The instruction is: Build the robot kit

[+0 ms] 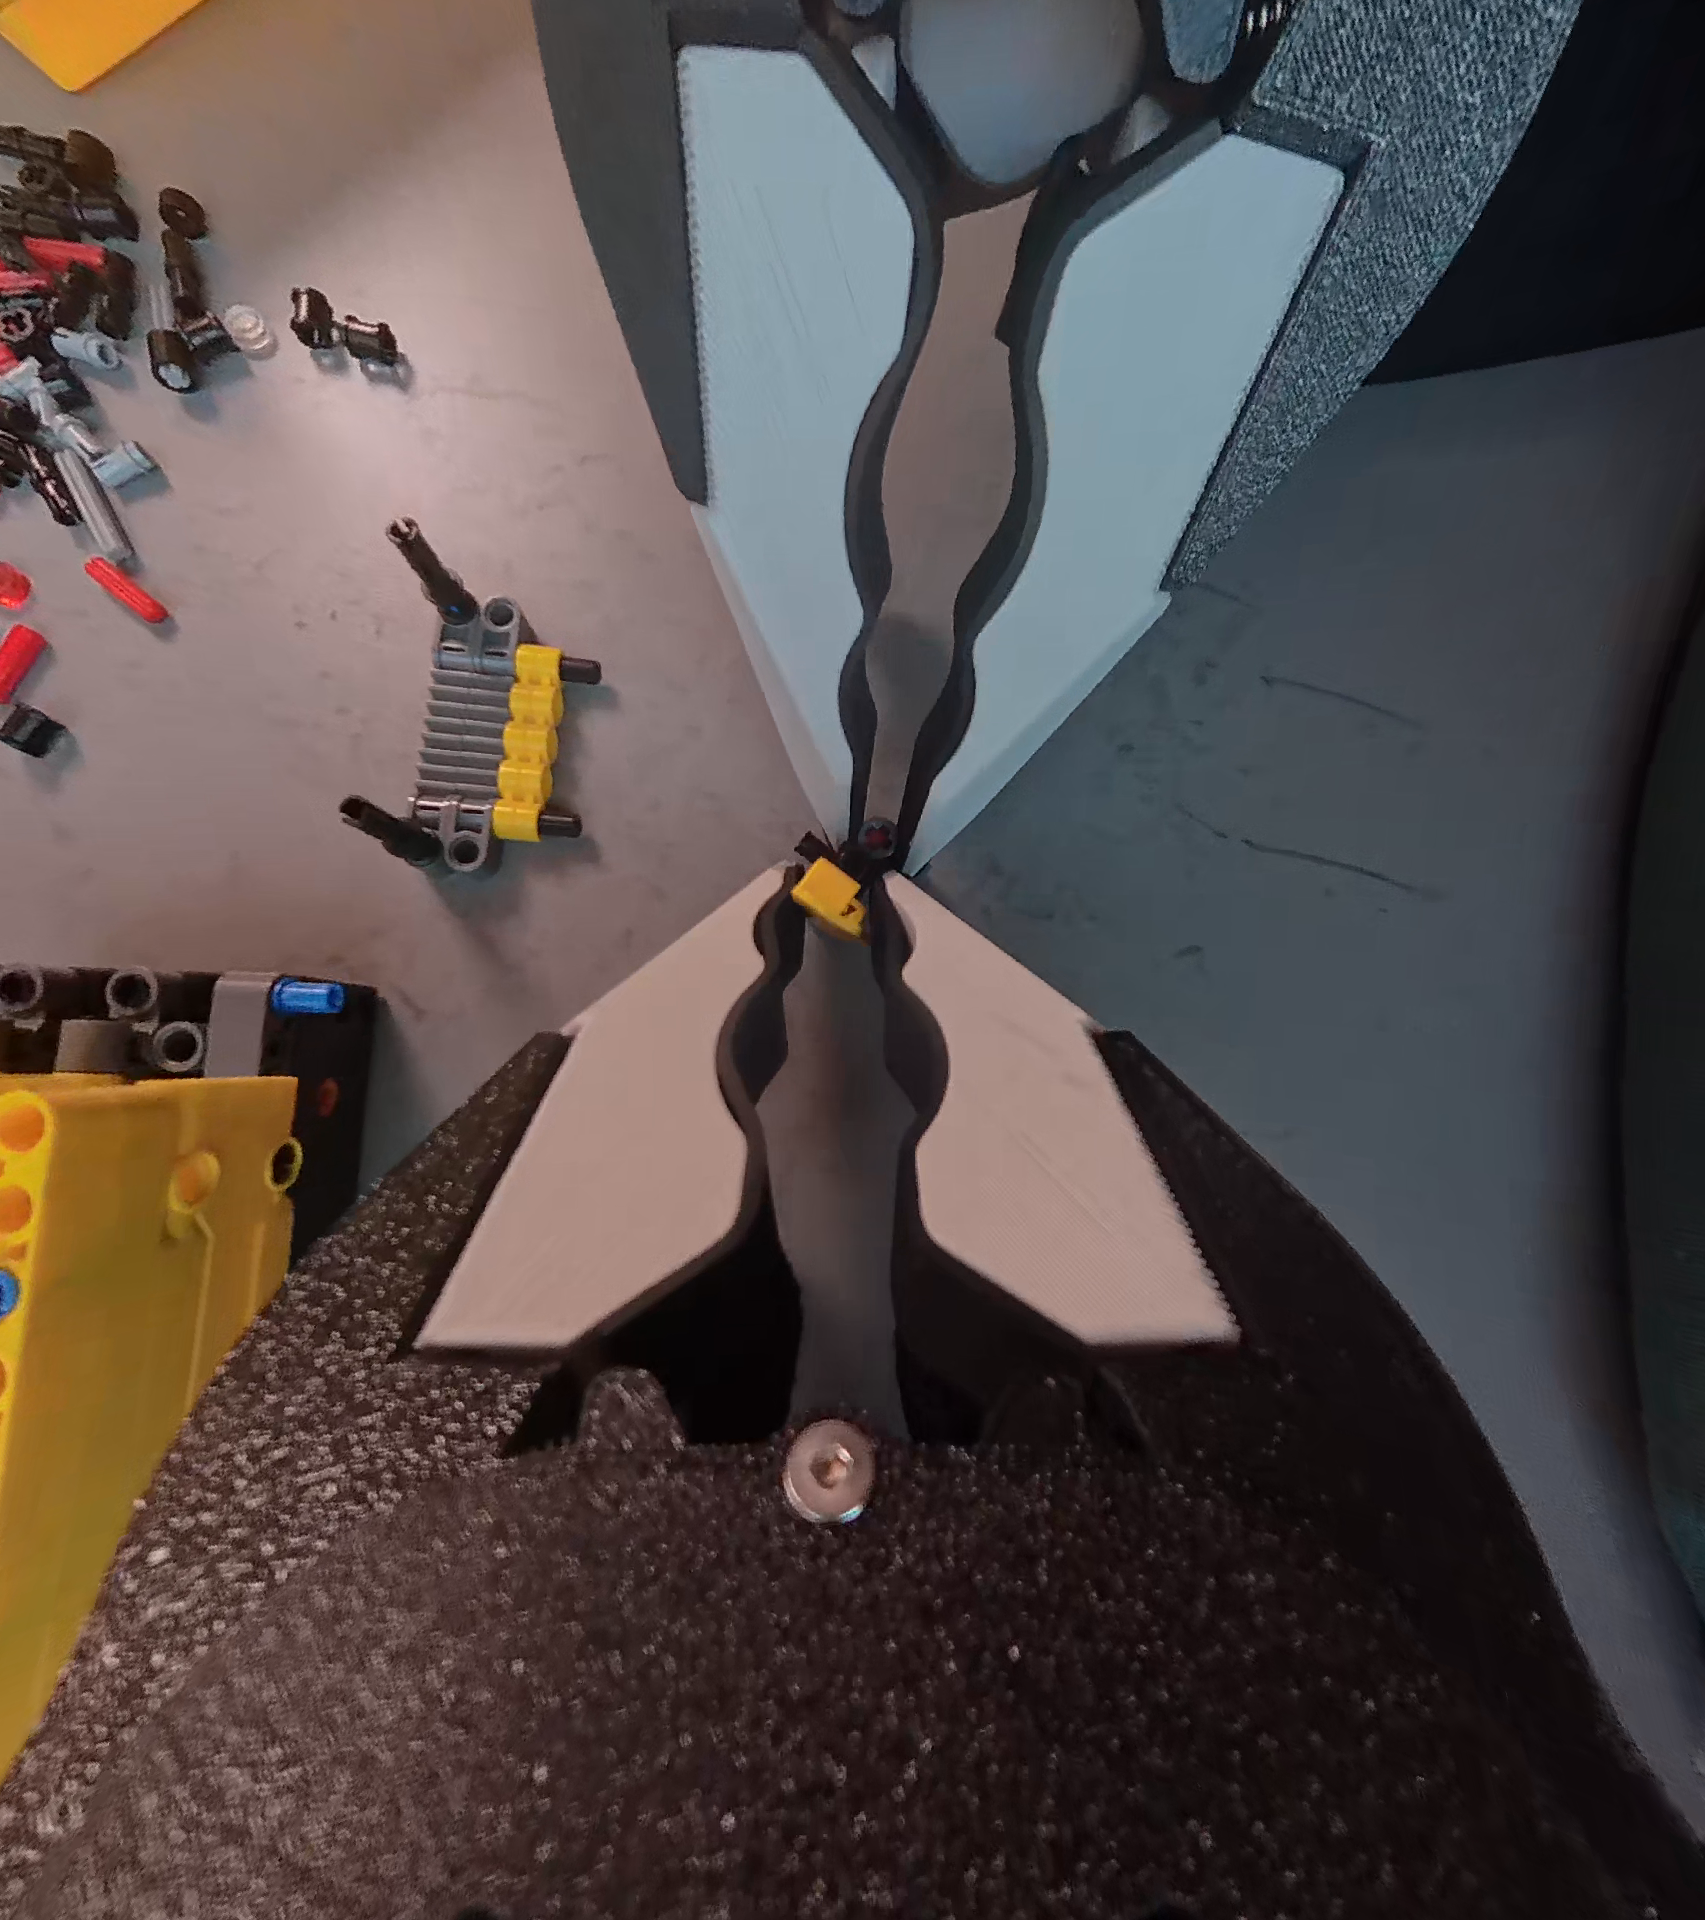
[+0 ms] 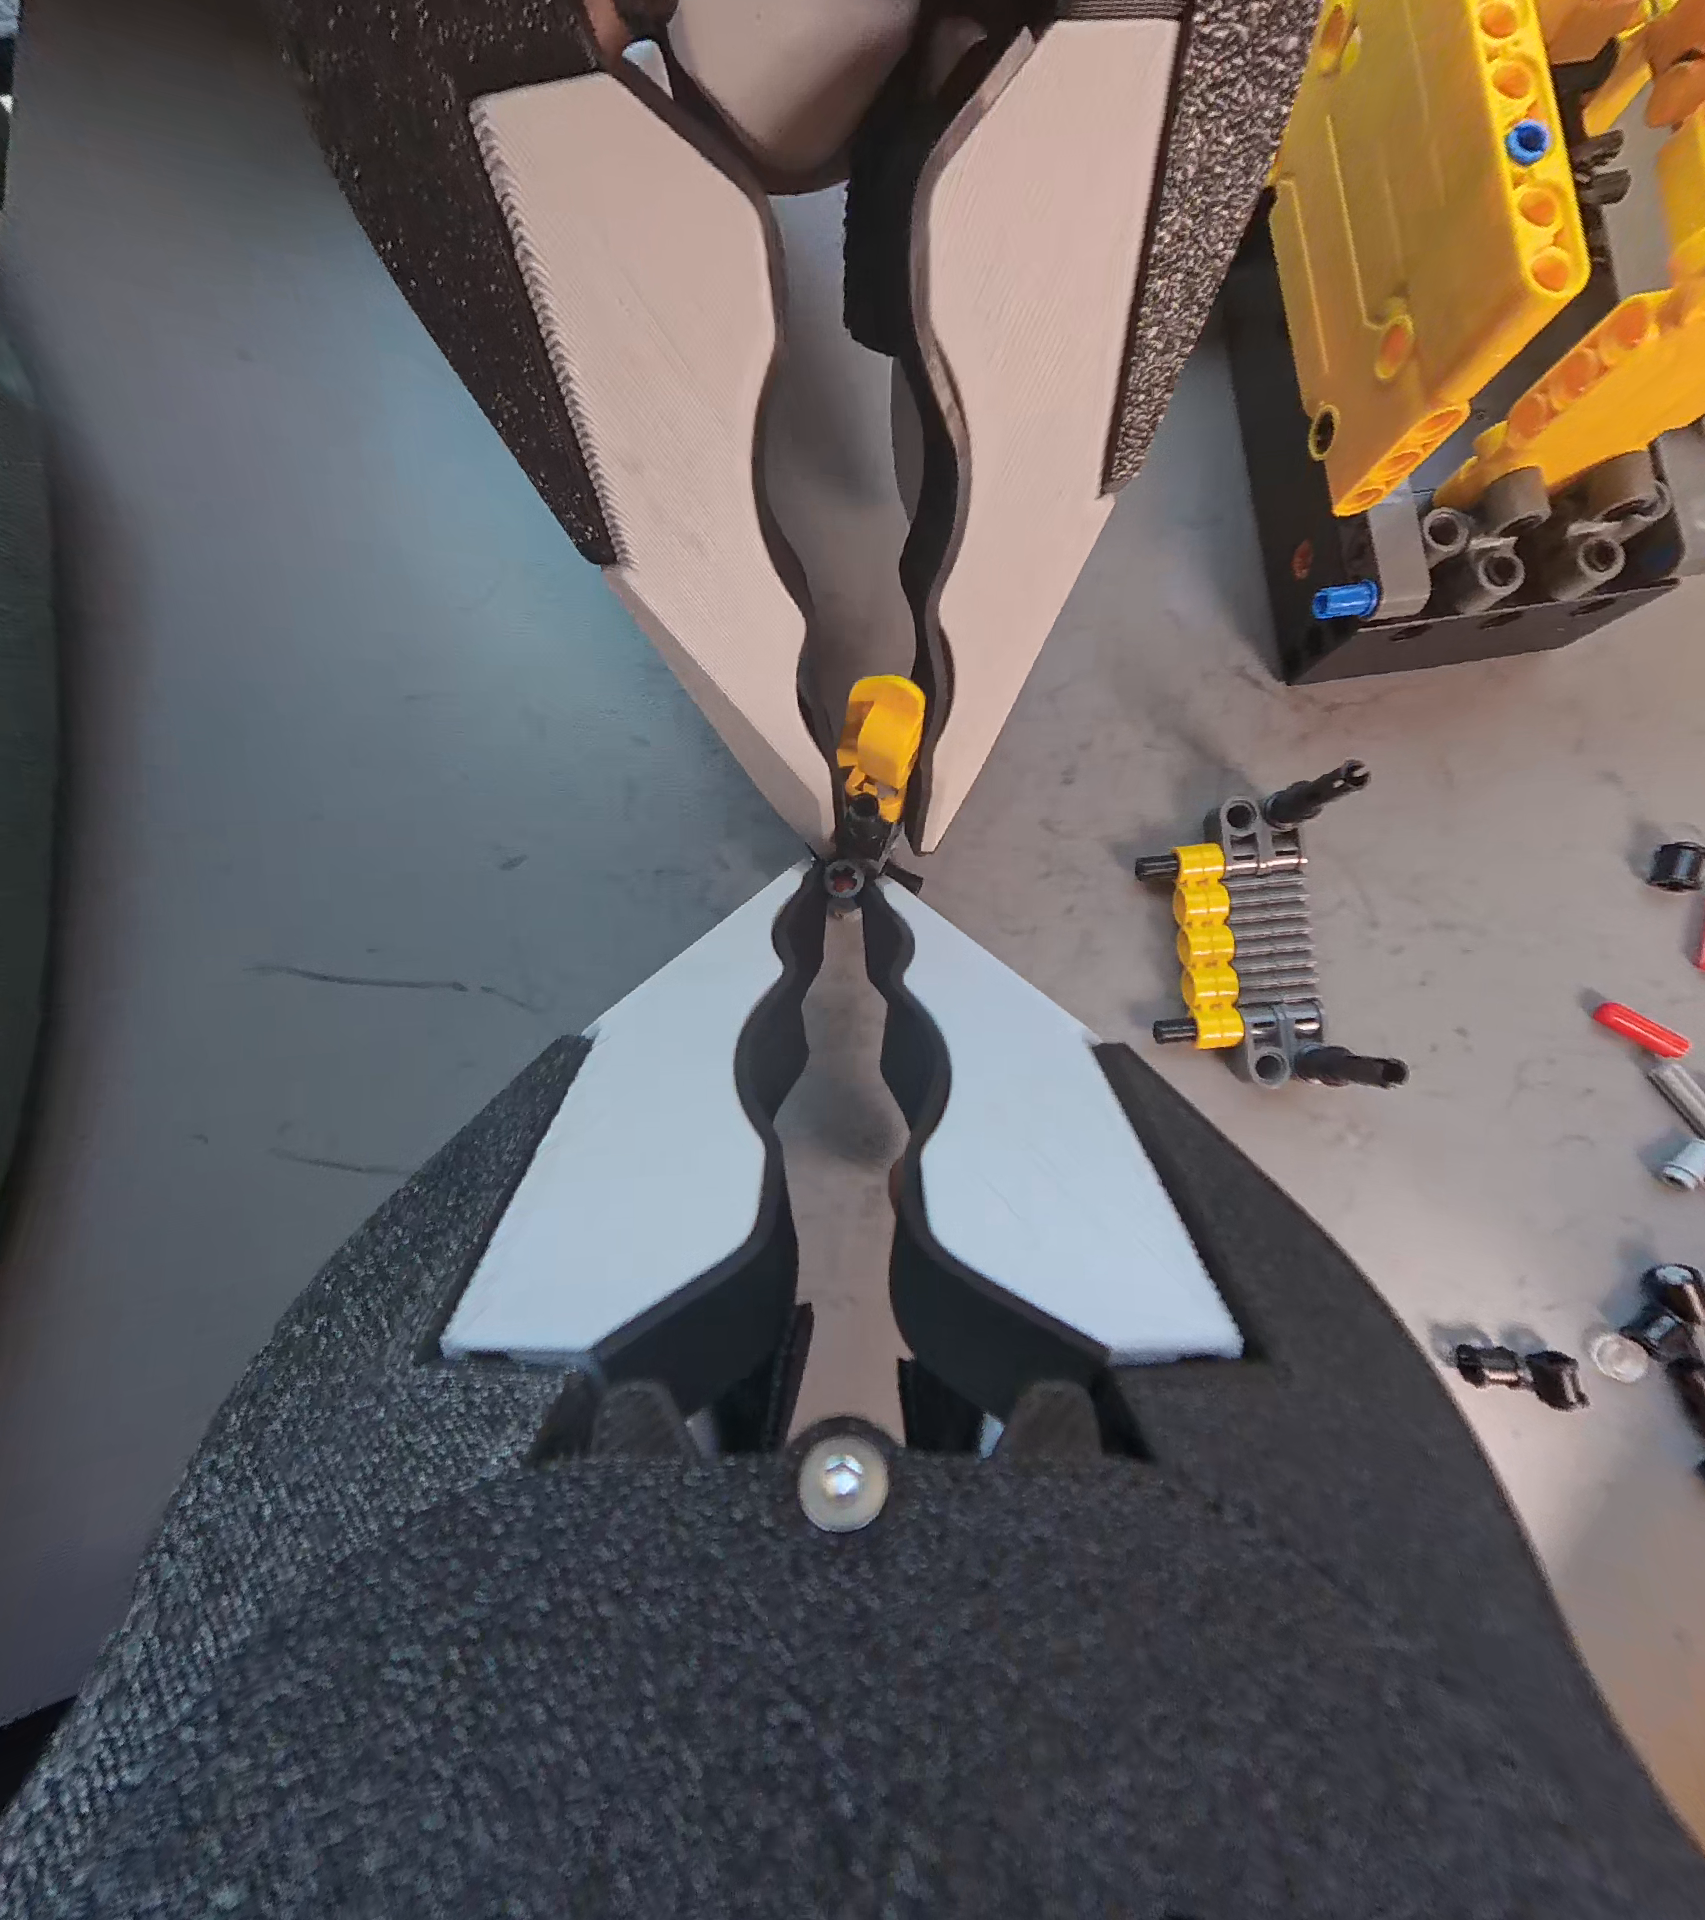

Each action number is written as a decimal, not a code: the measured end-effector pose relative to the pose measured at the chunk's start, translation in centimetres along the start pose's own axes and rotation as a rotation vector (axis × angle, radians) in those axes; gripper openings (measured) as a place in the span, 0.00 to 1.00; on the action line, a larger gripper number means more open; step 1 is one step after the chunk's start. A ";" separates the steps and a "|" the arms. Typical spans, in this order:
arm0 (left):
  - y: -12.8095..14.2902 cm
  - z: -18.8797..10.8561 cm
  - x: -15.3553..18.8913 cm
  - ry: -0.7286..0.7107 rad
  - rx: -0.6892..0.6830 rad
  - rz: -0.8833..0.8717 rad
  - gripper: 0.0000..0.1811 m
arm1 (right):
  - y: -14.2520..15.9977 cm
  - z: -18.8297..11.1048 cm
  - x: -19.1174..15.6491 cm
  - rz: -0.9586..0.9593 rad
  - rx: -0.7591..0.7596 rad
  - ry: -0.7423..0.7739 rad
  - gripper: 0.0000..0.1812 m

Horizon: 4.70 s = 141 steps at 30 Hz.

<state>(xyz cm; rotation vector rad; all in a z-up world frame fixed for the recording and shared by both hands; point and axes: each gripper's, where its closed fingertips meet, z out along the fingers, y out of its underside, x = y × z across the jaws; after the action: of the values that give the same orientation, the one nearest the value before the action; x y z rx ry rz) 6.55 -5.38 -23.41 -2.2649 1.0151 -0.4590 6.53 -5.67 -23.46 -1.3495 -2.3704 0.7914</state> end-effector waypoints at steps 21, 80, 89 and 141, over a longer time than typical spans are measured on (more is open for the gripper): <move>0.4 -0.4 0.4 -0.006 -0.046 -0.079 0.06 | -0.4 0.0 -0.2 0.001 -0.088 0.110 0.04; 1.1 -1.0 0.6 0.030 0.115 0.022 0.08 | -0.5 0.1 0.0 -0.026 -0.001 0.040 0.07; 1.1 -1.0 0.2 0.012 0.118 0.007 0.08 | -0.4 0.0 0.2 -0.035 0.000 0.030 0.00; -0.5 -0.5 -0.2 0.005 0.090 0.096 0.07 | -0.3 -0.1 1.1 -0.020 -0.121 -0.042 0.03</move>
<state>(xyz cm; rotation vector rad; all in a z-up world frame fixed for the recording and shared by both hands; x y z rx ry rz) 6.49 -5.16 -22.71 -2.1269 1.0786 -0.4608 5.81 -4.86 -23.17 -1.3652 -2.4969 0.6866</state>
